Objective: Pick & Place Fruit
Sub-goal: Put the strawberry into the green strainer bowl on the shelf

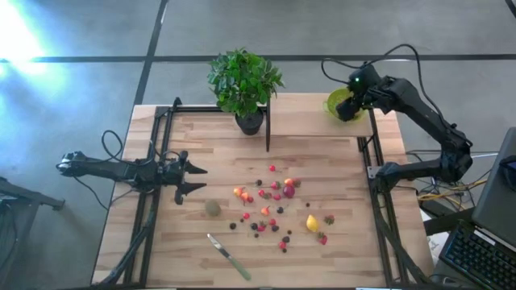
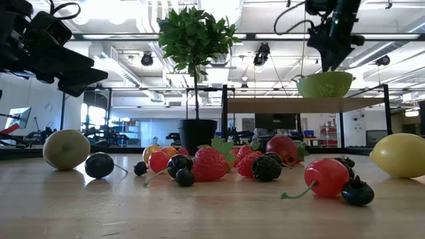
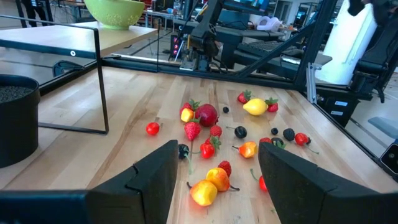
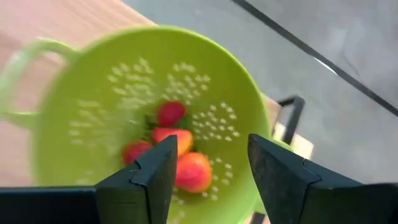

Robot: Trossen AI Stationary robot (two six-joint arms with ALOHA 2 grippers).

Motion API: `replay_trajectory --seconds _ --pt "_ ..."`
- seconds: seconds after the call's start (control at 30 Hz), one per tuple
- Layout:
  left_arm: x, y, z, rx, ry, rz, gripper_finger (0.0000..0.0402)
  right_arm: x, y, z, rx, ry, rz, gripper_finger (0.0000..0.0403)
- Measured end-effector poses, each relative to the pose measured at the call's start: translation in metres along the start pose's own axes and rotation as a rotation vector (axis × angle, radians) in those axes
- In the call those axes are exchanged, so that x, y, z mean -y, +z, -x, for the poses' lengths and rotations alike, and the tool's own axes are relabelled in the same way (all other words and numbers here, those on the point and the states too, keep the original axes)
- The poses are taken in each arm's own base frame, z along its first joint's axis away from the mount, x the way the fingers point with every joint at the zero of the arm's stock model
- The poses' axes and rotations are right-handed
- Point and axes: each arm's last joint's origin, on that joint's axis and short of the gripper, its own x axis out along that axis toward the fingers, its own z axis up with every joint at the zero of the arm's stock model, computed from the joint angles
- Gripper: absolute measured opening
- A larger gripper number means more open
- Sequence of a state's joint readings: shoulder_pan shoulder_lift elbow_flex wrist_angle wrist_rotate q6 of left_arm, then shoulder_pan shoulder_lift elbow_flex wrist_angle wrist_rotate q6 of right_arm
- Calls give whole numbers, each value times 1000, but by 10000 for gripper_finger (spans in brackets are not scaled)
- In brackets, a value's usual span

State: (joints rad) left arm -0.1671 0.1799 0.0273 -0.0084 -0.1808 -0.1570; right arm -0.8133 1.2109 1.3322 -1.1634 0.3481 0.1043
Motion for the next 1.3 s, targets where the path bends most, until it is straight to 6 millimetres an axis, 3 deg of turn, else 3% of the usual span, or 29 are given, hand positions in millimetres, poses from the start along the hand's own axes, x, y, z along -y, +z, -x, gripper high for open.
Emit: replay_trajectory --seconds 0.33,0.73,1.03,1.3 --pt "0 0 0 0 0 0 229 -52 -13 40 121 246 146 141" --pt "0 0 0 0 0 0 229 -129 -66 82 142 475 353 83" --pt "0 0 0 -1 0 0 229 -161 -104 105 117 582 444 50" --pt "0 0 0 0 0 0 229 -191 -137 113 69 613 571 36"
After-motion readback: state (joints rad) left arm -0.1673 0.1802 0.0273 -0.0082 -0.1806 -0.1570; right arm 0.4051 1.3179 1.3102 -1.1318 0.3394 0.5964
